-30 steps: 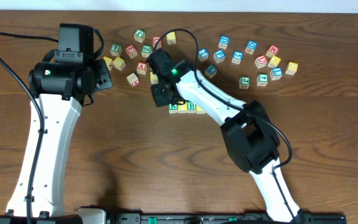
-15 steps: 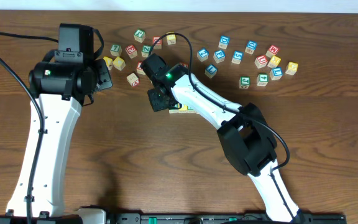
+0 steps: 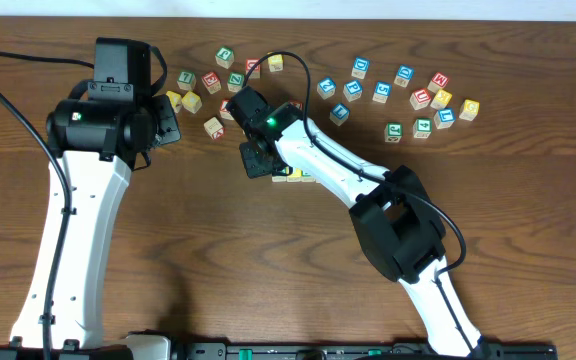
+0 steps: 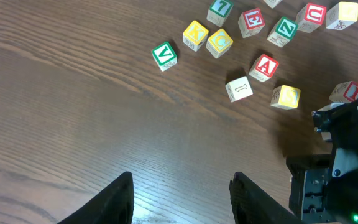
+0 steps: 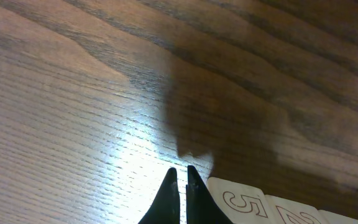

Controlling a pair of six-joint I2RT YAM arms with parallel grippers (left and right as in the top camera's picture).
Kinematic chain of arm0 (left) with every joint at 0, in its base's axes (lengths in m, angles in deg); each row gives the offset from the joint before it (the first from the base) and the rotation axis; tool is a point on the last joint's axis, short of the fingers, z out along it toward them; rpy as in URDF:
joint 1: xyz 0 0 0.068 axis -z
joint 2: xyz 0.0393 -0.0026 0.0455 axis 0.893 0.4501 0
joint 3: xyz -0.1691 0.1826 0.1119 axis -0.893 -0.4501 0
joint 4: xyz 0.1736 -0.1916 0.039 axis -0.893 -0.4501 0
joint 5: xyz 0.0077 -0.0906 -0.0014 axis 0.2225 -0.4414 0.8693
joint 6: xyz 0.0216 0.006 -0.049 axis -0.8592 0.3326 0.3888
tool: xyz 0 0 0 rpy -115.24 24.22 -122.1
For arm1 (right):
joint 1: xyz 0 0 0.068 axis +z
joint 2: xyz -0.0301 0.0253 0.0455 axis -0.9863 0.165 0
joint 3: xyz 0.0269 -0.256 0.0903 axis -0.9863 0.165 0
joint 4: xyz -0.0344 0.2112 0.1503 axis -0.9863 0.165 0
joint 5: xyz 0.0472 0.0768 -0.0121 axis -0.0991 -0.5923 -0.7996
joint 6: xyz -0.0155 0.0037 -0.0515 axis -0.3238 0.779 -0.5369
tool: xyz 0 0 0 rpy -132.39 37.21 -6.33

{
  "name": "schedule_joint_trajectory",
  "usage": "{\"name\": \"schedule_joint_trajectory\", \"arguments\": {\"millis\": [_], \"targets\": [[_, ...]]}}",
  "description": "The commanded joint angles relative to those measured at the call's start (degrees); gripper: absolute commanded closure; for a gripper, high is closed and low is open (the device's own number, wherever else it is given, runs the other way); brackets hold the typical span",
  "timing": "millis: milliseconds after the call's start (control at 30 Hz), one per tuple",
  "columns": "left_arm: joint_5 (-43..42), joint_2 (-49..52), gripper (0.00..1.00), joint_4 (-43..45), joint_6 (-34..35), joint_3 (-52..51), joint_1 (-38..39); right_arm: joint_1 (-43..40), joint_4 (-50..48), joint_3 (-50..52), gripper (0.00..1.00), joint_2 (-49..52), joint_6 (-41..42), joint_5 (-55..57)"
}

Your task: Spell out ROBOT

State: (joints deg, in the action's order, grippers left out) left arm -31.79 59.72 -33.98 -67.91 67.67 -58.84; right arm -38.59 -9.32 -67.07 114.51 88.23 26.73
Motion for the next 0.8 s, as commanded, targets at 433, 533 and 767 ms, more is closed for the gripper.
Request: {"name": "schedule_joint_trajectory", "arguments": {"millis": [433,533,767], "targets": [[0.3,0.2,0.51,-0.3,0.3,1.2,0.0,-0.6,0.5,-1.4,0.99,-1.9,1.3,1.4],[0.3,0.2,0.51,-0.3,0.3,1.2,0.0,-1.1,0.8,-2.0,0.99,-2.4,1.3,0.5],[0.3,0.2,0.51,-0.3,0.3,1.2,0.0,-2.0,2.6,-3.8,0.99,-6.8,1.3,-0.5]]}}
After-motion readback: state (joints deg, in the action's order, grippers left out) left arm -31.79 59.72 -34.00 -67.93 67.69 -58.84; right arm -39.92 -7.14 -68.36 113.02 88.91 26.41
